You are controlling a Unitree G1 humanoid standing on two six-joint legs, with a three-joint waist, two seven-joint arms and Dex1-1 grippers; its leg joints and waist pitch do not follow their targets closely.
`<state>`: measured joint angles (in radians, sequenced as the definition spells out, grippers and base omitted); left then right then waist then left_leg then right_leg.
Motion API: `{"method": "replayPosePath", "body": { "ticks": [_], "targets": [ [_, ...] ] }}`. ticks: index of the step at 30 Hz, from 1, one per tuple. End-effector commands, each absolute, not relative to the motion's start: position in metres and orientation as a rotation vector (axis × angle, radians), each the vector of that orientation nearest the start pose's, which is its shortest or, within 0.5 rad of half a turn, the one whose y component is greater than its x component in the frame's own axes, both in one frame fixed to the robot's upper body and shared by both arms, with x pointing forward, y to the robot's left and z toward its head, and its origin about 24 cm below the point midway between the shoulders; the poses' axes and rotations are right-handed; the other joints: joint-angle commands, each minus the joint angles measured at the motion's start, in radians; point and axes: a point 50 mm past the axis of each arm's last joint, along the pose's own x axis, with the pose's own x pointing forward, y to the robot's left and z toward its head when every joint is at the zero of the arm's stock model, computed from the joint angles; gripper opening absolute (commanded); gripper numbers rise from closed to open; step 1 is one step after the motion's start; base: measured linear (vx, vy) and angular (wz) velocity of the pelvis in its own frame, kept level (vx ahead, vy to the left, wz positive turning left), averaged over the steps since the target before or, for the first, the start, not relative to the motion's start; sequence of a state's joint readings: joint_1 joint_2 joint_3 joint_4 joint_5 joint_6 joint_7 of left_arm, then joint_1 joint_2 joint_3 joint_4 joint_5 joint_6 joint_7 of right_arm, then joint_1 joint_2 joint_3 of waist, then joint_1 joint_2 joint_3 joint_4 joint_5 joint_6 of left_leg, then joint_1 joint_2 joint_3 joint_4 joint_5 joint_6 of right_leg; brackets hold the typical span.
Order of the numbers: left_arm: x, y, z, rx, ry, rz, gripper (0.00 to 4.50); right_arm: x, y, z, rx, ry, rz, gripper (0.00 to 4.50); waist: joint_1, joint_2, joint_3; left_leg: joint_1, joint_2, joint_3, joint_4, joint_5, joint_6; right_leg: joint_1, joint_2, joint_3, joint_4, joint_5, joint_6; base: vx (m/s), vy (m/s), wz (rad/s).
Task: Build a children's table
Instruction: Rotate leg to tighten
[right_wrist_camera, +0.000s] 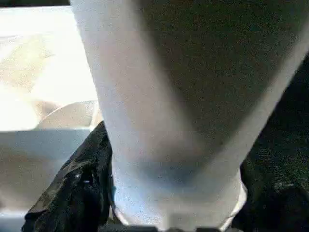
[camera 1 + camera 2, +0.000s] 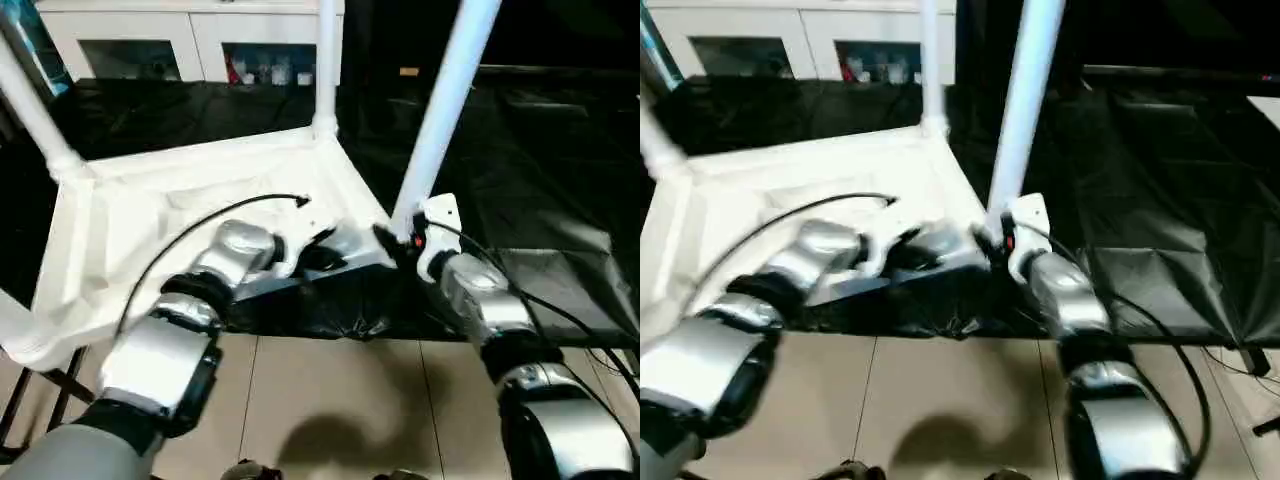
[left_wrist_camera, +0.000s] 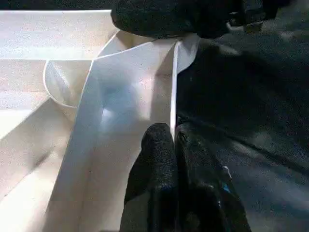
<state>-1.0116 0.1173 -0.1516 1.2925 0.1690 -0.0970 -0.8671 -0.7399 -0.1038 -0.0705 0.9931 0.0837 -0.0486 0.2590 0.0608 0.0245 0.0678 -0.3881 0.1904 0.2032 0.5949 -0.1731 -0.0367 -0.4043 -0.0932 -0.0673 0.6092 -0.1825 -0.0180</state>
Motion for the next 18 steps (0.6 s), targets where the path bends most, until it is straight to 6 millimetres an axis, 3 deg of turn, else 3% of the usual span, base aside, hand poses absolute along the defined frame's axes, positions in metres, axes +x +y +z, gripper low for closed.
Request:
{"method": "replayPosePath", "body": {
  "ticks": [1,2,3,4,7,10,13,14,18],
  "targets": [
    [0.383,0.085,0.083,0.399,0.333,-0.964,0.00,0.363,-0.126,0.029,-0.013,0.282,0.297,2.75,-0.002,0.001,-0.087,0.022,0.037,-0.021,-0.064,-0.142,0.062,0.053,-0.060,0.041,-0.059,-0.022,-0.282,0.000,0.000,0.00],
    [0.381,0.083,0.081,0.433,0.327,-0.989,0.00,0.363,-0.120,0.029,-0.033,0.262,0.309,2.75,-0.003,0.001,-0.088,0.020,0.038,-0.020,-0.062,-0.121,0.083,0.055,-0.060,0.039,-0.055,0.020,-0.291,0.000,0.000,0.00],
    [0.381,0.083,0.081,0.433,0.327,-0.989,0.00,0.363,-0.120,0.029,-0.033,0.262,0.309,2.75,-0.003,0.001,-0.088,0.020,0.038,-0.020,-0.062,-0.121,0.083,0.055,-0.060,0.039,-0.055,0.020,-0.291,0.000,0.000,0.00],
    [0.380,0.082,0.080,0.443,0.330,-1.002,0.00,0.363,-0.119,0.029,-0.029,0.255,0.307,3.31,-0.003,0.001,-0.087,0.022,0.038,-0.019,-0.061,-0.129,0.089,0.054,-0.061,0.039,-0.056,0.018,-0.294,0.000,0.000,0.00],
    [0.377,0.083,0.077,0.462,0.334,-1.040,0.00,0.365,-0.120,0.031,-0.021,0.239,0.292,3.54,-0.005,-0.002,-0.081,0.022,0.038,-0.020,-0.065,-0.185,0.077,0.055,-0.063,0.040,-0.067,-0.076,-0.286,0.000,0.000,0.00],
    [0.375,0.084,0.075,0.485,0.334,-1.065,0.00,0.367,-0.124,0.036,-0.025,0.209,0.281,3.87,-0.008,-0.002,-0.081,0.022,0.039,-0.021,-0.067,-0.191,0.069,0.056,-0.063,0.040,-0.069,-0.104,-0.275,0.000,0.000,0.00],
    [0.374,0.085,0.075,0.535,0.314,-1.093,0.00,0.368,-0.129,0.041,-0.030,0.170,0.280,3.87,-0.009,-0.003,-0.083,0.022,0.040,-0.020,-0.065,-0.180,0.075,0.055,-0.062,0.041,-0.067,-0.086,-0.279,0.000,0.000,0.00],
    [0.374,0.087,0.076,0.572,0.299,-1.092,0.00,0.367,-0.136,0.044,-0.045,0.137,0.285,3.87,-0.008,-0.008,-0.084,0.021,0.041,-0.019,-0.064,-0.160,0.086,0.056,-0.062,0.041,-0.062,-0.054,-0.282,0.000,0.000,0.00],
    [0.374,0.090,0.078,0.586,0.275,-1.098,0.00,0.359,-0.149,0.047,-0.059,0.083,0.316,3.87,-0.003,-0.009,-0.088,0.019,0.039,-0.017,-0.056,-0.110,0.125,0.058,-0.059,0.041,-0.052,0.037,-0.287,0.000,0.000,0.00]
  ]
}}
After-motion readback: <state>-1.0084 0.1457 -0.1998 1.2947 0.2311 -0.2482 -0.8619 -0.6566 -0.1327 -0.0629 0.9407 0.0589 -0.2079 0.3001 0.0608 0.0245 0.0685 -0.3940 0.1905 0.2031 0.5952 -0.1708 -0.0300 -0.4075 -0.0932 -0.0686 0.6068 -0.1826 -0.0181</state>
